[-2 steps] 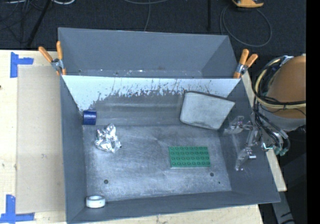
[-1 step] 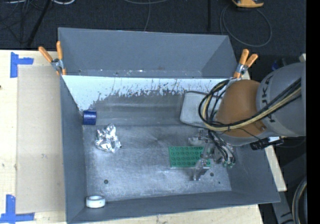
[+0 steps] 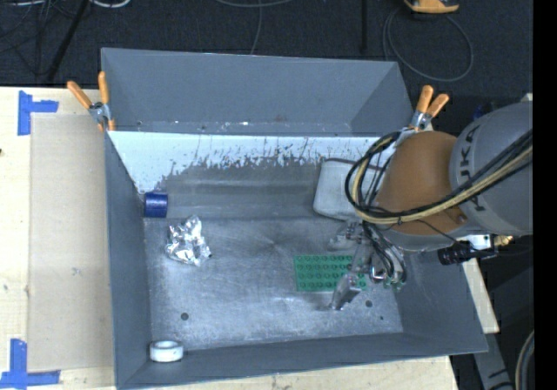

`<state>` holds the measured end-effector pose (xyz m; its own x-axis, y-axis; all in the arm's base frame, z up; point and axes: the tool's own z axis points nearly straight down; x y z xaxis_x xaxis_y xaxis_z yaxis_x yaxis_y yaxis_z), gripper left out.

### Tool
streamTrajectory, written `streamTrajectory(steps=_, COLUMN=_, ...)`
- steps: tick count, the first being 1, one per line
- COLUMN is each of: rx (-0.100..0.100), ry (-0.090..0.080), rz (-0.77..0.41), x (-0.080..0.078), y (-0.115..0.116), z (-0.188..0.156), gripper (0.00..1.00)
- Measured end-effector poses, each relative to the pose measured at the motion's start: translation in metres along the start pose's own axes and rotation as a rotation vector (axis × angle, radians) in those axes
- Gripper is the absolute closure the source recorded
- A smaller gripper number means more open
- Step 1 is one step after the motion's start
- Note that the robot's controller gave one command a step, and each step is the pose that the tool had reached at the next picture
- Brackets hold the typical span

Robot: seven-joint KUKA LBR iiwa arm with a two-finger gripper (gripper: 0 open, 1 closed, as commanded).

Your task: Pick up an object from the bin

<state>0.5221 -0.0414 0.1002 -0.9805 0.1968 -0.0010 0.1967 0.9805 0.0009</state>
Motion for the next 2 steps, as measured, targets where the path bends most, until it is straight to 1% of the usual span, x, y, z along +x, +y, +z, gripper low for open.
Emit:
streamTrajectory(steps=1, rx=0.001, ry=0.002, rz=0.238, x=0.0, y=0.004, z=0.001, gripper=0.0)
streamTrajectory(steps=2, rx=0.0, ry=-0.006, rz=0.254, x=0.0, y=0.007, z=0.027, gripper=0.0)
